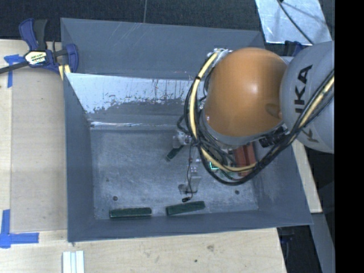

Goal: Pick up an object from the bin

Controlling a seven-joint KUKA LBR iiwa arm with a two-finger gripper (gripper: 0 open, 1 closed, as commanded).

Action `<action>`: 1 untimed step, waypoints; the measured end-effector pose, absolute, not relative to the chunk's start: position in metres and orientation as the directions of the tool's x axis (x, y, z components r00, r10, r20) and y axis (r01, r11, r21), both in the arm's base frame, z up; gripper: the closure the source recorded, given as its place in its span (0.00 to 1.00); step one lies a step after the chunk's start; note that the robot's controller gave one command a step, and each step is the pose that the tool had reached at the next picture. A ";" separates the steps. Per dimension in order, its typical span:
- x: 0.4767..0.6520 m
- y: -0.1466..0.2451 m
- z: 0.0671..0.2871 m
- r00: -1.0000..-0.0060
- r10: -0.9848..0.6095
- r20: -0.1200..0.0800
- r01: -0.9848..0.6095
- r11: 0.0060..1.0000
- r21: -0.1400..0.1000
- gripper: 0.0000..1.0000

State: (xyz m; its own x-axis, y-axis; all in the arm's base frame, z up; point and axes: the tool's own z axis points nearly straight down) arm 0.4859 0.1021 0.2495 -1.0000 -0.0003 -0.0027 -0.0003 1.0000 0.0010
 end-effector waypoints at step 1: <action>0.494 0.001 0.078 -0.988 -0.152 0.005 -0.152 0.988 -0.001 0.00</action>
Offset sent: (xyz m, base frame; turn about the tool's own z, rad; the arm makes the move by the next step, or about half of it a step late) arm 0.0097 -0.0977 -0.1678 -0.1564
